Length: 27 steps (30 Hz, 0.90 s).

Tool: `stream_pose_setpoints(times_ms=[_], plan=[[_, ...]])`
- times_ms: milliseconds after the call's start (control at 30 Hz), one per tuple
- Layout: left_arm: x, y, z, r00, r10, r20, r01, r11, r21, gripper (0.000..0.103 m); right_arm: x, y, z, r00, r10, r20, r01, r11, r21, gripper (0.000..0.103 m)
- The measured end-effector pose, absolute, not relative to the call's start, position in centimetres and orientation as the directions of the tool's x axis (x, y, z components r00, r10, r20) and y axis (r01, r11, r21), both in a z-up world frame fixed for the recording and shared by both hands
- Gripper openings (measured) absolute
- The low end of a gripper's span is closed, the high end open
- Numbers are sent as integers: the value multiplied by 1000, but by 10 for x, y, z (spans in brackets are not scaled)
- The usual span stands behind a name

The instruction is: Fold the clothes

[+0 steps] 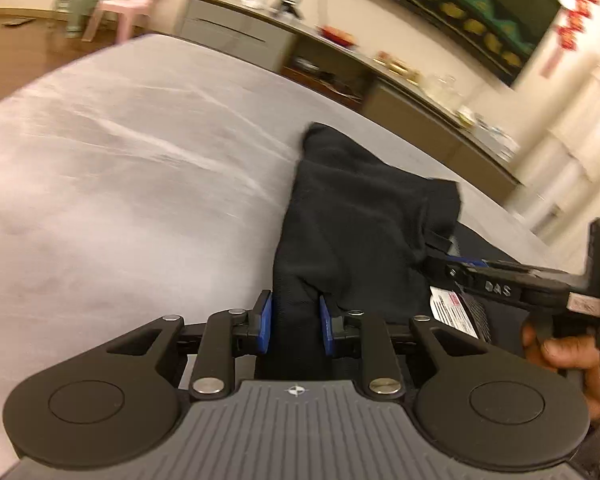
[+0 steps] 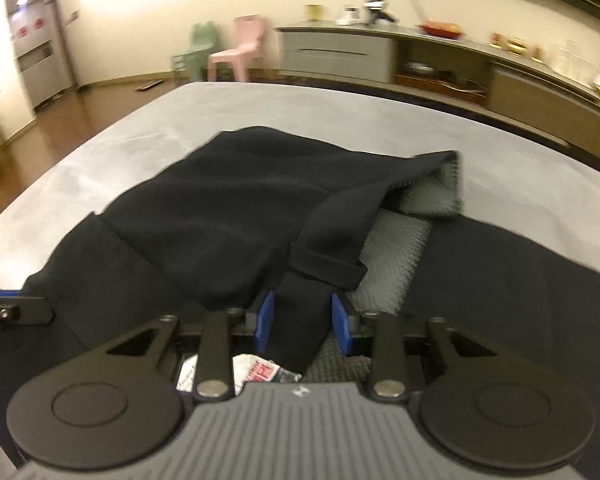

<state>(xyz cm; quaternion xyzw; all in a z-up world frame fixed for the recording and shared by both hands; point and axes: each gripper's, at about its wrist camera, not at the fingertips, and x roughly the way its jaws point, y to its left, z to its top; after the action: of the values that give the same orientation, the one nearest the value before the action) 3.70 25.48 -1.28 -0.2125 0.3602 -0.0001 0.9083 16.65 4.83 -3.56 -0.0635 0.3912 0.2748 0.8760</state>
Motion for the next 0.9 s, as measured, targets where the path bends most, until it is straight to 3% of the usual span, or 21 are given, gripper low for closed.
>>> stream_pose_setpoints(times_ms=[133,200,333,433,500,567,667,733,833,900], plan=[[32,252,5,770,-110,-628,-150,926,-347,26,172,46,-24,482,490,-726,-566,807,169,30],[30,250,14,785,-89,-614,-150,933,-327,33,169,14,-13,503,485,-715,-518,832,200,33],[25,248,32,812,-48,-582,-150,946,-286,33,145,-72,3,538,451,-712,-450,868,209,38],[28,218,55,843,-111,-527,-25,970,-243,38,124,-142,7,563,379,-734,-414,898,146,49],[41,174,66,813,-203,-546,121,976,-182,45,117,-189,5,581,290,-760,-363,929,76,54],[56,126,64,771,-247,-587,239,967,-92,58,118,-230,0,610,178,-772,-226,973,46,54],[73,60,42,725,-214,-655,334,941,62,58,123,-284,1,636,131,-760,-24,988,150,55],[83,37,22,703,-172,-690,337,935,110,58,121,-296,6,648,182,-739,-19,975,223,54],[93,34,2,718,-22,-696,223,954,200,59,117,-298,13,654,212,-726,-50,970,239,55],[94,43,-3,729,26,-684,150,969,197,60,112,-298,13,653,226,-723,-65,968,243,55]])
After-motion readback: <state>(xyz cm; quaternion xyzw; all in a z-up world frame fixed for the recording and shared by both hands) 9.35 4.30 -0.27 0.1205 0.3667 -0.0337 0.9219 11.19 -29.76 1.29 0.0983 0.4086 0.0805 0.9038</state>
